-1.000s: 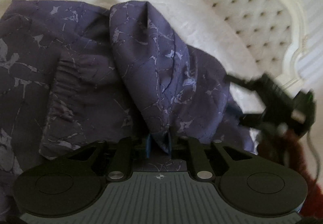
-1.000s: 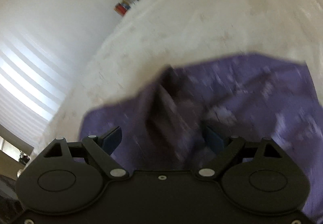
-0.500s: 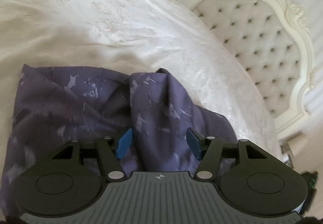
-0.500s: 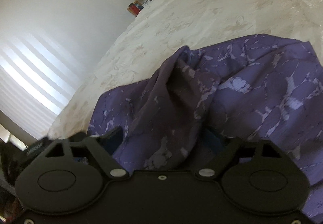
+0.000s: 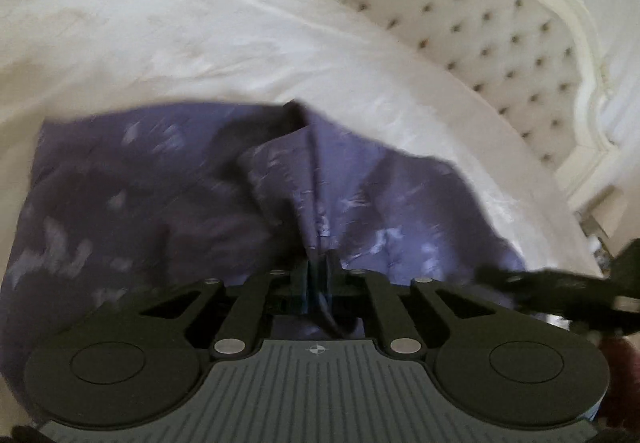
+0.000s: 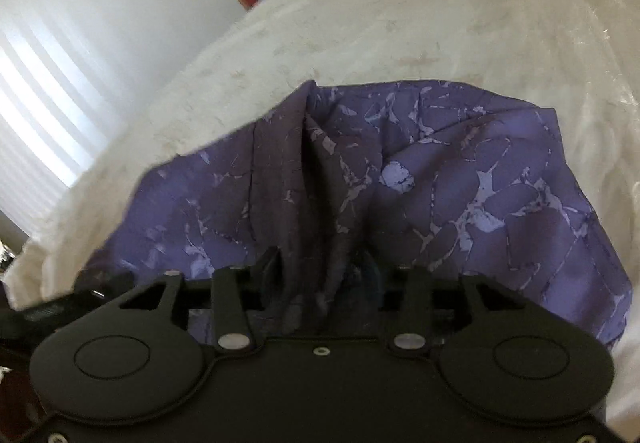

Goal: Fold large clothes

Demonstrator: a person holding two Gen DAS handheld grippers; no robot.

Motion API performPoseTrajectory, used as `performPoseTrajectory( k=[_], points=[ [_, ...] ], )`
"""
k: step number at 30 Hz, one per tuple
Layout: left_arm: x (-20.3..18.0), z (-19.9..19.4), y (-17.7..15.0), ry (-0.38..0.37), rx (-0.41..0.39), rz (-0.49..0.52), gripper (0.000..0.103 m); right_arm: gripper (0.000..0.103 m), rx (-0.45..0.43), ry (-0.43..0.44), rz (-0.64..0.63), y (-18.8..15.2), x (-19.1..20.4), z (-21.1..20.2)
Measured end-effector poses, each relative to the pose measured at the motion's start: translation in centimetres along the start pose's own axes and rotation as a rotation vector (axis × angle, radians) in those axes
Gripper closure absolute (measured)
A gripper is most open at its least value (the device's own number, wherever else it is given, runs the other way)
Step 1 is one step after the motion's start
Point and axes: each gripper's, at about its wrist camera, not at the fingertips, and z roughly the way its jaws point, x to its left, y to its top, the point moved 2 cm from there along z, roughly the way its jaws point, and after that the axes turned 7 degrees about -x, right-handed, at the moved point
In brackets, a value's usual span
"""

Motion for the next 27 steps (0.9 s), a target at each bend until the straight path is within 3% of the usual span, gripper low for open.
performPoseTrajectory(
  k=[2,6,8,10,11,16,19,21,24,27],
  points=[
    [0.5,-0.6,0.1,0.022,-0.025,-0.001,0.088,0.028,-0.041,0.001,-0.009,0.3,0.3,-1.0],
    [0.4,-3.0,1.3,0.032,-0.113,0.001,0.083,0.026,-0.147,-0.014,-0.091,0.9,1.3,-3.0],
    [-0.8,-4.3,2.0,0.048,-0.168,0.063,0.082,0.031,-0.200,-0.018,-0.154,1.2,2.7,-3.7],
    [-2.3,-5.1,2.3,0.038,-0.201,0.124,0.077,0.054,-0.229,-0.002,-0.230,1.2,4.6,-3.5],
    [-3.3,-5.1,2.3,0.022,-0.209,0.150,0.075,0.059,-0.229,0.014,-0.270,1.0,5.3,-3.6],
    [-7.2,-3.2,0.4,-0.030,-0.174,0.360,0.058,0.063,-0.154,0.036,-0.455,-1.2,8.6,-0.8],
    [-6.6,-1.1,-1.6,0.041,-0.120,0.430,0.058,0.064,-0.119,-0.032,-0.516,-2.9,8.3,0.7],
    [-5.0,-0.2,-2.7,0.095,-0.089,0.410,0.058,0.065,-0.109,-0.072,-0.543,-4.2,7.4,1.2],
    [-3.1,0.1,-3.5,0.061,-0.100,0.333,0.058,0.065,-0.136,-0.050,-0.529,-5.1,6.3,1.9],
    [-3.3,0.3,-3.6,0.074,-0.104,0.343,0.058,0.064,-0.167,-0.043,-0.511,-5.7,5.8,2.2]
  ],
)
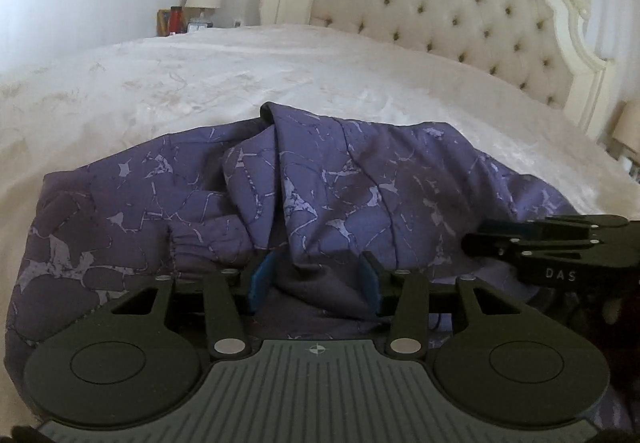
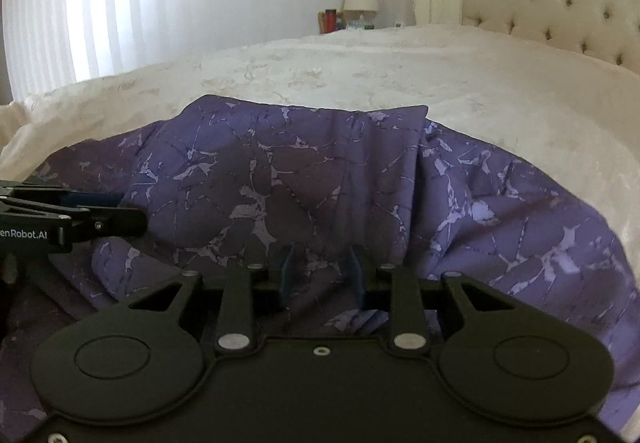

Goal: Fold large clothes

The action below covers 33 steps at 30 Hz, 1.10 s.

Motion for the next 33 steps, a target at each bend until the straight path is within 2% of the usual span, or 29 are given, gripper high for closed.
performPoseTrajectory(
  k=[5,11,17,18,20,22,24,25,26,28,32,33],
  points=[
    [-1.4,0.2,0.0,0.048,0.014,0.074,0.057,0.064,-0.026,-0.011,-0.011,-0.4,0.3,0.2],
    [-1.2,0.8,-0.2,0.061,0.027,0.092,0.056,0.063,-0.027,-0.004,-0.004,-0.5,0.1,-0.2],
    [-3.2,1.2,-0.2,0.134,0.046,0.226,0.054,0.062,-0.007,-0.018,-0.031,-0.1,0.6,-0.1],
    [-3.4,1.2,0.0,0.138,0.055,0.243,0.054,0.060,0.006,-0.018,-0.039,0.1,0.7,-0.1],
    [-3.6,1.0,0.7,0.139,0.091,0.278,0.053,0.047,0.039,-0.019,-0.071,0.8,1.2,-0.3],
    [-3.9,0.4,1.5,0.150,0.125,0.315,0.051,0.008,0.046,-0.005,-0.093,1.8,2.1,-1.4],
    [-3.9,-1.3,2.4,0.127,0.129,0.303,0.051,0.006,-0.007,0.029,-0.108,2.9,3.0,-3.7],
    [-3.8,-2.3,2.8,0.111,0.129,0.279,0.047,0.006,-0.024,0.030,-0.113,3.3,3.2,-4.8],
    [-3.6,-3.6,3.2,0.093,0.128,0.243,0.043,0.006,-0.037,0.027,-0.112,3.8,3.4,-6.2],
    [-3.1,-6.0,3.6,0.064,0.127,0.181,0.024,0.005,-0.052,0.042,-0.084,4.3,3.4,-9.0],
    [-2.4,-11.6,3.6,0.031,0.097,0.087,0.017,0.003,-0.055,0.025,-0.032,4.6,2.8,-14.6],
    [-2.3,-12.7,3.5,0.026,0.097,0.076,0.010,0.000,-0.049,0.021,-0.021,4.6,2.7,-15.8]
  ],
)
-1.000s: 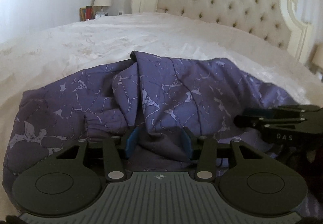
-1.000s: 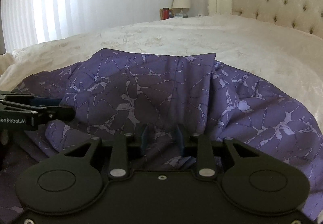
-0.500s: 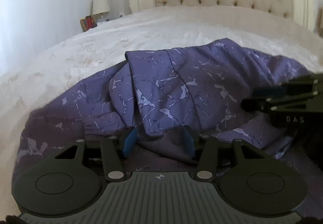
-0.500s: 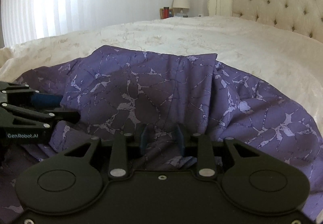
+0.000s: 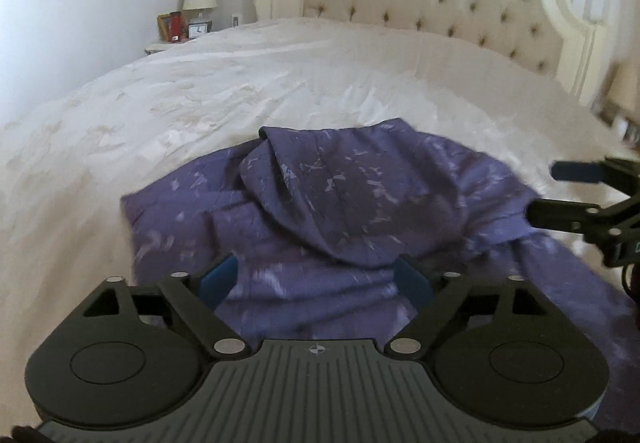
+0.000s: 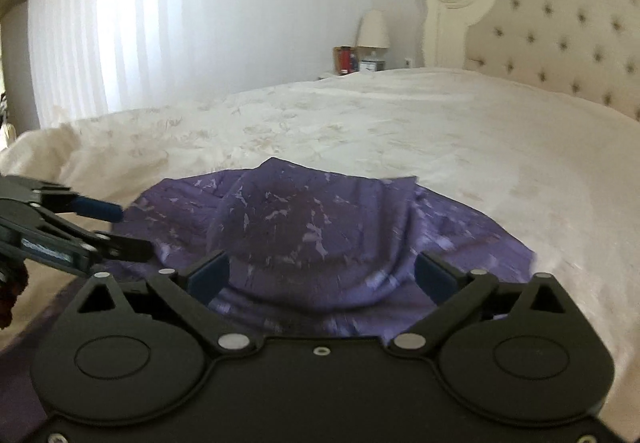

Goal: Fold large clothes

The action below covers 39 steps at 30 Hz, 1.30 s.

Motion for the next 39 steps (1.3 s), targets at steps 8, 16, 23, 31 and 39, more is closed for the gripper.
performPoseTrajectory(
  k=[8,16,23,31,39],
  points=[
    [1.5,-6.7,-3.1,-0.027,0.025,-0.126,0.000,0.001,0.150,-0.037,0.213,-1.9,-3.3,-7.6],
    [4.6,-10.7,-8.2,0.021,0.099,-0.282,0.000,0.001,0.269,-0.164,0.434,-5.8,-6.9,-13.7],
    [5.7,-12.1,-11.9,0.032,0.195,-0.365,0.000,0.001,0.285,-0.178,0.547,-9.2,-7.1,-16.5],
    [5.2,-12.6,-14.2,0.026,0.271,-0.375,0.000,0.000,0.274,-0.194,0.416,-10.4,-4.5,-16.6],
    [3.9,-11.6,-15.4,-0.005,0.362,-0.336,0.000,0.000,0.249,-0.159,0.395,-10.9,-4.0,-16.3]
  ],
)
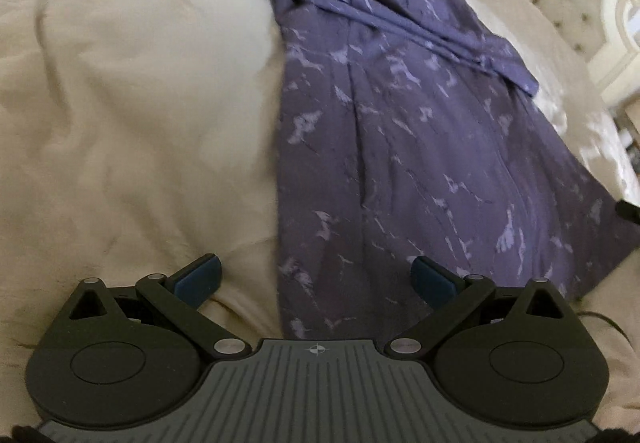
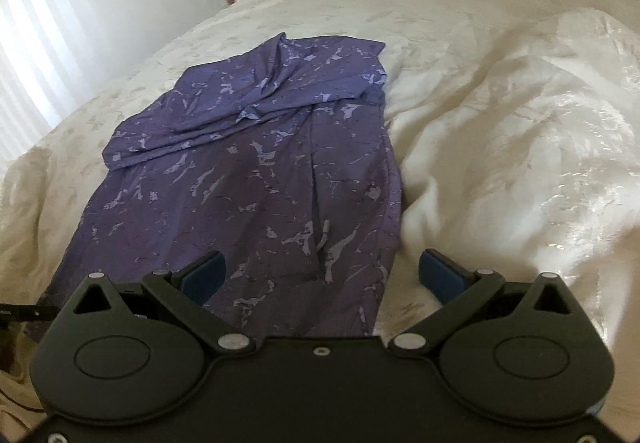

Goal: Fold large clothes

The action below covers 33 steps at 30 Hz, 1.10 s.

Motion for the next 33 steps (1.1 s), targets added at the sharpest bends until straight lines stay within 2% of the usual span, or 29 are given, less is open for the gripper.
performPoseTrajectory(
  k=[8,9,10,11,12,13,14,15,16,19,21,25,27,33],
  points=[
    [-0.8,0.1,-0.4,-0.056,0.018,0.002,0.002,0.000,0.019,0.037,0.000,0.0,0.1,0.5],
    [-0.9,0.0,-0.4,-0.052,0.016,0.002,0.013,0.000,0.028,0.040,-0.006,0.0,0.2,0.6],
    [-1.0,0.0,-0.3,-0.044,0.012,0.003,0.029,0.000,0.033,0.038,-0.009,0.0,0.3,0.7],
    [-1.0,-0.1,-0.3,-0.037,0.010,0.003,0.034,0.001,0.036,0.036,-0.010,0.0,0.4,0.7],
    [-0.9,-0.2,-0.3,-0.038,0.008,-0.002,0.044,0.008,0.040,0.031,-0.013,0.1,0.4,0.7],
    [-0.8,-0.3,-0.3,-0.041,0.004,-0.009,0.055,0.024,0.044,0.023,-0.016,0.1,0.3,0.7],
    [-0.7,-0.5,-0.3,-0.043,-0.003,-0.017,0.063,0.035,0.048,0.011,-0.015,0.1,0.2,0.8],
    [-0.6,-0.6,-0.2,-0.051,-0.006,-0.025,0.078,0.057,0.049,-0.012,-0.011,0.0,0.0,0.8],
    [-0.5,-0.7,-0.1,-0.065,-0.011,-0.037,0.086,0.084,0.056,-0.029,-0.007,0.0,-0.2,0.8],
    [-0.4,-1.3,0.2,-0.094,-0.042,-0.051,0.094,0.088,0.070,0.008,0.018,0.1,-0.8,0.6],
    [-0.2,-2.0,0.5,-0.131,-0.069,-0.085,0.094,0.090,0.062,0.070,0.082,0.6,-1.4,0.2],
    [1.0,-4.2,2.2,-0.262,-0.150,-0.250,0.097,0.090,-0.011,0.195,0.241,2.6,-2.8,-1.3],
    [1.1,-5.4,3.9,-0.307,-0.206,-0.290,0.097,0.090,-0.059,0.261,0.312,4.0,-3.3,-1.8],
    [0.5,-7.2,11.1,-0.392,-0.373,-0.270,0.097,0.090,-0.190,0.399,0.456,9.2,-3.8,-0.7]
  ],
)
